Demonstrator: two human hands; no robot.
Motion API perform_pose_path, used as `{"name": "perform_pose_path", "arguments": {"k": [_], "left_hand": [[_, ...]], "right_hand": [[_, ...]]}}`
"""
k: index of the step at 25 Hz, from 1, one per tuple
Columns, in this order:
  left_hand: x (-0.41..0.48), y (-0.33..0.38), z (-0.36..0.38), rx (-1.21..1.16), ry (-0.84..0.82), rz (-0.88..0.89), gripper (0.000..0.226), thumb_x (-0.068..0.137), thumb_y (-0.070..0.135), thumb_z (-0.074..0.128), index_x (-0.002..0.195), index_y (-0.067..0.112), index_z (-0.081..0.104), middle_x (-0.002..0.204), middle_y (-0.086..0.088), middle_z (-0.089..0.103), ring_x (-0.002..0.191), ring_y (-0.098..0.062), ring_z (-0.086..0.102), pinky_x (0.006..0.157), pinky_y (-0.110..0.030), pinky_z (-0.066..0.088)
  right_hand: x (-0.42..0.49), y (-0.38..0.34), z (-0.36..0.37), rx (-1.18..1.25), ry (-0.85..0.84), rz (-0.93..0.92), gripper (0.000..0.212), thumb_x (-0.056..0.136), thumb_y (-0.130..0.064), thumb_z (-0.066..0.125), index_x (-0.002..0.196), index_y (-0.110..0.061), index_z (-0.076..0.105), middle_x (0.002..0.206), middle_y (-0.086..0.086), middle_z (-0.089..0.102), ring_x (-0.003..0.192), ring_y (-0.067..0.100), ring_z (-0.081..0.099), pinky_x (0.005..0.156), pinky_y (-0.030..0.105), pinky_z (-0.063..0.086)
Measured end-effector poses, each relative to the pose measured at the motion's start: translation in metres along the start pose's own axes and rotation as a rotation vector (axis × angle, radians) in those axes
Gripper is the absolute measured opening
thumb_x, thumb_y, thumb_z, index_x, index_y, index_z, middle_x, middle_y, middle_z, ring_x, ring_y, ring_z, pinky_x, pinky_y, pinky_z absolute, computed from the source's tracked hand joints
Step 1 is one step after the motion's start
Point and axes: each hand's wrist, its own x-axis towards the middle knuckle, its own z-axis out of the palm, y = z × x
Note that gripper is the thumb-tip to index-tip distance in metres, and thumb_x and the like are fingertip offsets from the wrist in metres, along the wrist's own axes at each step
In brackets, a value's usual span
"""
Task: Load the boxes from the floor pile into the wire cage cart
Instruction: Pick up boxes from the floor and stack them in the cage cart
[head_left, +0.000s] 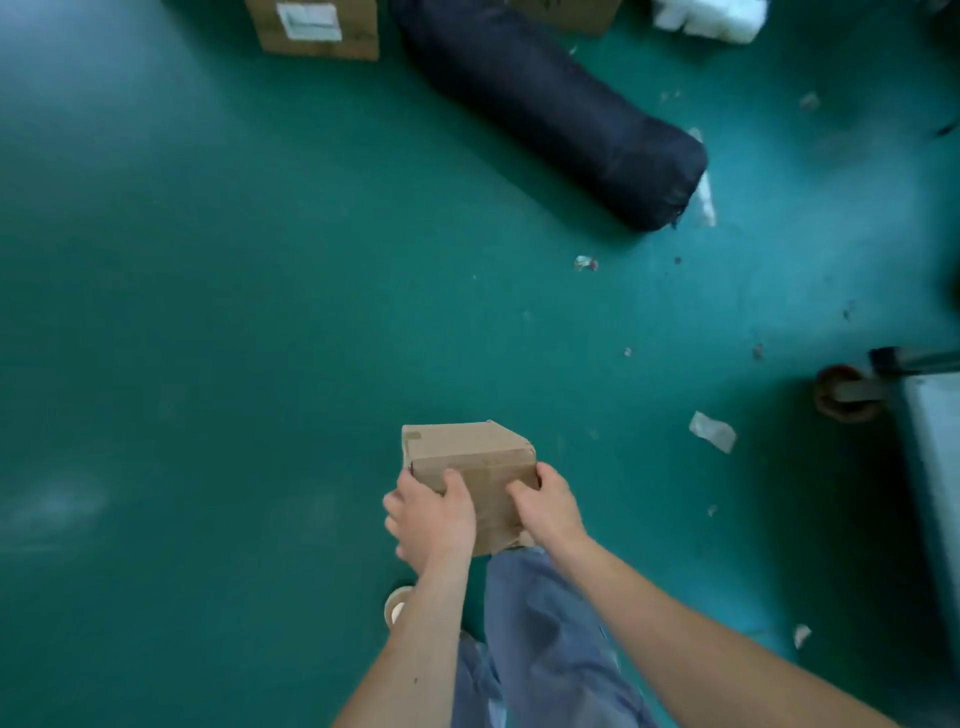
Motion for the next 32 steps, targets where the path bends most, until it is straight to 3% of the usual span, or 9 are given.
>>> {"name": "perform_pose_path", "arguments": {"k": [7, 13, 17, 19, 24, 26, 28, 30, 32], "left_hand": [[-0.158, 0.104, 0.049, 0.227, -0.208, 0.455, 0.053, 0.097, 0.034, 0.052, 0.148, 0.022, 0.044, 0.142, -0.006, 0.045, 0.131, -0.031, 0.043, 0.107, -0.050, 0.038], [-0.268, 0.161, 0.079, 0.359, -0.553, 0.755, 0.050, 0.096, 0.031, 0.060, 0.145, 0.034, 0.051, 0.122, -0.002, 0.048, 0.105, -0.014, 0.054, 0.093, -0.027, 0.037], [-0.327, 0.187, 0.086, 0.213, -0.634, 0.751, 0.039, 0.092, 0.035, 0.064, 0.128, 0.049, 0.057, 0.119, 0.001, 0.049, 0.105, -0.007, 0.059, 0.098, -0.030, 0.042], [-0.364, 0.210, 0.100, 0.253, -0.665, 0.767, 0.052, 0.092, 0.036, 0.065, 0.142, 0.041, 0.052, 0.126, 0.000, 0.047, 0.112, -0.012, 0.055, 0.103, -0.033, 0.040], [-0.432, 0.267, 0.118, 0.343, -0.751, 0.905, 0.073, 0.088, 0.050, 0.068, 0.154, 0.032, 0.040, 0.143, 0.014, 0.052, 0.134, -0.012, 0.048, 0.115, -0.039, 0.037], [-0.466, 0.275, 0.117, 0.376, -0.911, 0.920, 0.087, 0.077, 0.068, 0.067, 0.154, 0.039, 0.036, 0.136, 0.024, 0.059, 0.126, -0.004, 0.056, 0.105, -0.036, 0.049], [-0.506, 0.284, 0.122, 0.493, -1.001, 1.038, 0.109, 0.061, 0.082, 0.065, 0.156, 0.041, 0.030, 0.131, 0.028, 0.060, 0.108, 0.008, 0.059, 0.091, -0.021, 0.051], [-0.545, 0.297, 0.133, 0.607, -1.030, 1.201, 0.128, 0.051, 0.091, 0.065, 0.159, 0.039, 0.021, 0.141, 0.017, 0.049, 0.117, 0.004, 0.052, 0.101, -0.022, 0.042], [-0.581, 0.309, 0.147, 0.657, -1.081, 1.297, 0.126, 0.052, 0.087, 0.070, 0.157, 0.048, 0.015, 0.151, 0.014, 0.031, 0.135, 0.003, 0.034, 0.114, -0.026, 0.027]], "right_hand": [[-0.088, 0.037, -0.186, 0.440, 0.270, 0.017, 0.022, 0.093, -0.015, 0.055, 0.112, -0.022, 0.063, 0.105, -0.008, 0.067, 0.096, 0.010, 0.061, 0.076, 0.029, 0.045], [-0.154, 0.092, -0.309, 0.626, 0.389, 0.038, 0.069, 0.077, -0.042, 0.060, 0.143, -0.022, 0.051, 0.131, -0.005, 0.063, 0.118, 0.017, 0.061, 0.104, 0.043, 0.049], [-0.203, 0.106, -0.371, 0.712, 0.375, -0.081, 0.043, 0.088, -0.027, 0.069, 0.129, -0.024, 0.057, 0.131, -0.002, 0.066, 0.117, 0.009, 0.063, 0.103, 0.032, 0.049], [-0.228, 0.110, -0.405, 0.692, 0.406, -0.142, 0.058, 0.075, -0.041, 0.071, 0.129, -0.026, 0.056, 0.131, -0.006, 0.066, 0.119, 0.004, 0.061, 0.107, 0.036, 0.048], [-0.280, 0.103, -0.495, 0.461, 0.419, -0.377, 0.093, 0.081, -0.027, 0.082, 0.153, -0.034, 0.024, 0.137, -0.040, 0.036, 0.120, -0.030, 0.038, 0.101, 0.000, 0.027], [-0.293, 0.108, -0.535, 0.447, 0.546, -0.378, 0.095, 0.082, -0.029, 0.083, 0.156, -0.028, 0.024, 0.142, -0.031, 0.038, 0.122, -0.024, 0.039, 0.101, -0.001, 0.024], [-0.308, 0.119, -0.579, 0.518, 0.674, -0.312, 0.092, 0.084, -0.037, 0.080, 0.158, -0.021, 0.027, 0.150, -0.008, 0.045, 0.132, 0.001, 0.044, 0.107, 0.014, 0.031], [-0.323, 0.136, -0.619, 0.582, 0.752, -0.257, 0.085, 0.088, -0.046, 0.073, 0.157, -0.020, 0.029, 0.152, 0.003, 0.046, 0.136, 0.017, 0.045, 0.111, 0.031, 0.036], [-0.340, 0.151, -0.652, 0.628, 0.811, -0.231, 0.073, 0.094, -0.051, 0.063, 0.154, -0.021, 0.035, 0.151, 0.001, 0.046, 0.135, 0.018, 0.045, 0.111, 0.036, 0.037]]}}
